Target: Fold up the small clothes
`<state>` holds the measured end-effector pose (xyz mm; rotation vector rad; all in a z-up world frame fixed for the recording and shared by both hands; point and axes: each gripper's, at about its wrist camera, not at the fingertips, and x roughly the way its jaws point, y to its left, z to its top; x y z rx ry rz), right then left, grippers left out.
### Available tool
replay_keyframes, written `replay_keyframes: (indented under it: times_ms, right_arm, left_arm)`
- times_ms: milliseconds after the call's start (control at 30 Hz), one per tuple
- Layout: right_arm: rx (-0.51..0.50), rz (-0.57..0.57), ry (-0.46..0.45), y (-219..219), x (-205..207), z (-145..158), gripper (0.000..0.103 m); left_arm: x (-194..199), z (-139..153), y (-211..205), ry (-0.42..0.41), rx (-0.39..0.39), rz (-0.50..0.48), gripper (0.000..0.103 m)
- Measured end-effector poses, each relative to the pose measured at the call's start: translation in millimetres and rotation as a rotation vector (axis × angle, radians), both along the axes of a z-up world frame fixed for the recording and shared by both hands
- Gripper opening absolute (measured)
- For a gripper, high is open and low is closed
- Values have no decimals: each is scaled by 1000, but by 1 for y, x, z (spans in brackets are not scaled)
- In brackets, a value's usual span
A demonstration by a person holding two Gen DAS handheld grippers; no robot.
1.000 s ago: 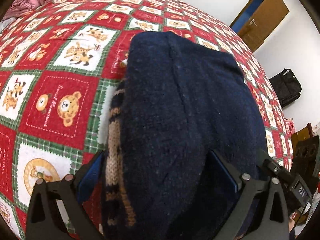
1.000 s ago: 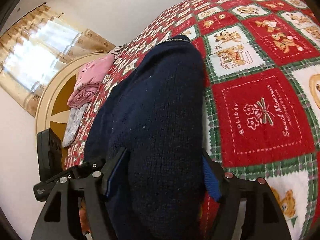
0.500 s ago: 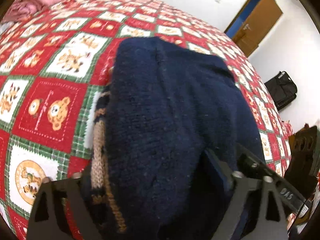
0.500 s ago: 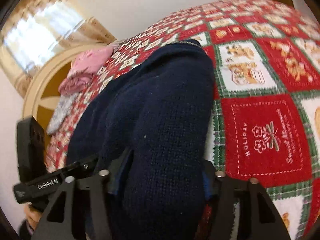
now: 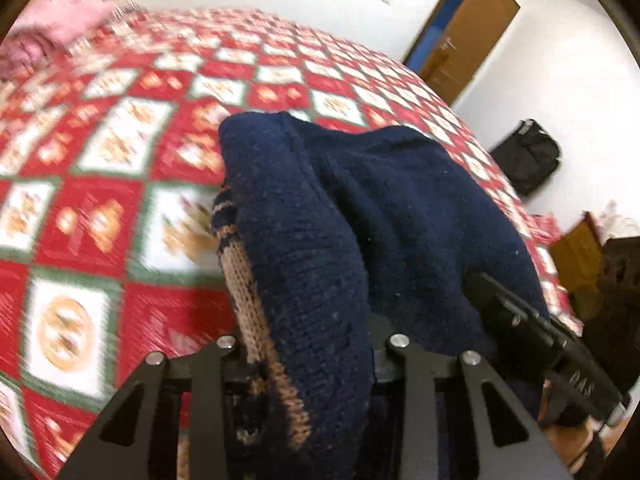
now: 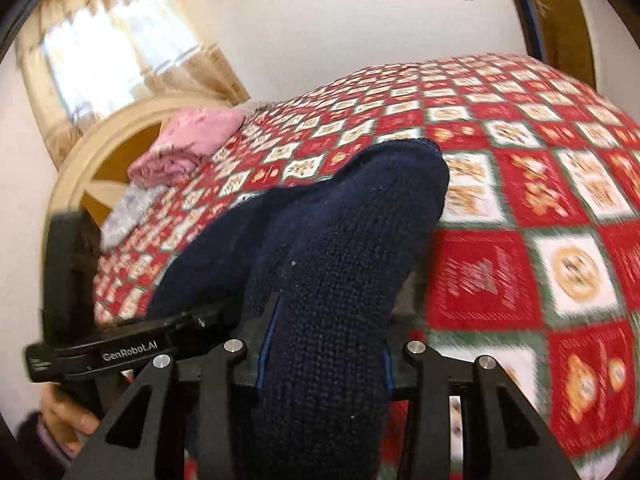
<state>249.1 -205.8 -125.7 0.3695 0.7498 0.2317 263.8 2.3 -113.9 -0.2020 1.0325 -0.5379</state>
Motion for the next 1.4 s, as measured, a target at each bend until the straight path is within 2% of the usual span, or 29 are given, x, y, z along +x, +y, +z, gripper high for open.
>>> replay_keyframes:
  times_ms: [100,267,333,433,500,567,633,667,767,833,900,1000,1100,1200,1400]
  right_arm:
    - [16,-31,45,-26,-25,-5,41]
    - [109,-71,110,-58,-62,-32,41]
    - [140,-87,103,-61,-70,-40,43]
    - [187,-119,110,-67,-70,-41,49]
    - [206,-134,125,-72,-69,-39,52]
    - [210,-149,140,-75,-66,-37,56]
    - [216,-170,133,-78,-62,-36,60]
    - [217,-179,129,-77,-60,-38,64]
    - [245,-161,162,-70,-45,-51,70]
    - [306,-149,164,-66,-38,-62,72]
    - [262,-142,152,-61,-36,-60,70]
    - [185,-140,154,-54,-35,-55,58]
    - [83,-135,122,-43,-39,-46,50]
    - [-52,-136,90,-26,-44,-33,47]
    - [-175,-125,22,-7,-58,-13,45]
  left_arm:
    - [-6,-3,-10,44,-23,-56,49]
    - [-16,5,-28,5,18,-77,61]
    - [-13,1,-38,8,62,-62,68]
    - [-5,-8,-35,20,75,0,85]
    - [2,-15,-30,42,73,17,96]
    - [3,-25,-27,100,44,29,99]
    - [5,-32,-23,153,-16,53,99]
    - [2,-31,-26,137,-10,51,98]
    - [-8,-24,-43,70,16,-24,80]
    - [-12,-21,-51,32,52,-32,79]
    - [-13,-21,-51,23,32,-47,69]
    - [-14,-20,-49,11,12,-48,58]
    - [-24,-10,-60,-78,91,-63,48]
    - [-33,-3,-68,-137,158,-52,44]
    - [-41,5,-56,-138,147,-33,41]
